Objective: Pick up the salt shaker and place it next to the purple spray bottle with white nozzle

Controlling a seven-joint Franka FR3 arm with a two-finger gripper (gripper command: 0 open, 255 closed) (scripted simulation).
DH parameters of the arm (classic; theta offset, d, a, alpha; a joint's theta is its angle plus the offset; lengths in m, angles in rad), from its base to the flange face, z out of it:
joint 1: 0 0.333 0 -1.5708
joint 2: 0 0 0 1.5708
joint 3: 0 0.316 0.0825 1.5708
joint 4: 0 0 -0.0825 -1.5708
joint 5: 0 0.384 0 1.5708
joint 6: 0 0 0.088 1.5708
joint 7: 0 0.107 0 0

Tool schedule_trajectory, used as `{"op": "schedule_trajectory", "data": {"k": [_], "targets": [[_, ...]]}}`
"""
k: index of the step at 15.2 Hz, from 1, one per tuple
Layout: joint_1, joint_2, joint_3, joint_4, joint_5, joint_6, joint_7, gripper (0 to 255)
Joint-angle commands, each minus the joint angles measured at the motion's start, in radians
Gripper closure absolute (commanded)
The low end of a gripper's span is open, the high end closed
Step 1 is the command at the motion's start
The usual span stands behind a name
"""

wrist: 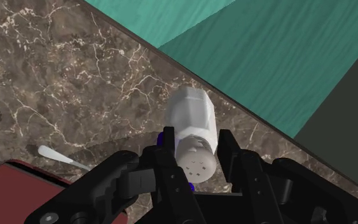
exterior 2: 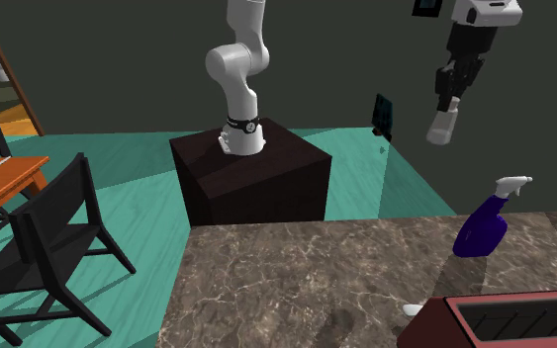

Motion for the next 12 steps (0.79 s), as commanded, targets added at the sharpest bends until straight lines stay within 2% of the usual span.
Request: {"op": "schedule_trajectory", "data": {"k": [1,12], "targets": [[0.0,0.002,0.0,-0.027,0.001,0.029,-0.003,255],[0.001,0.04,0.001,-0.122,0.007,0.162,-0.017,255]]}}
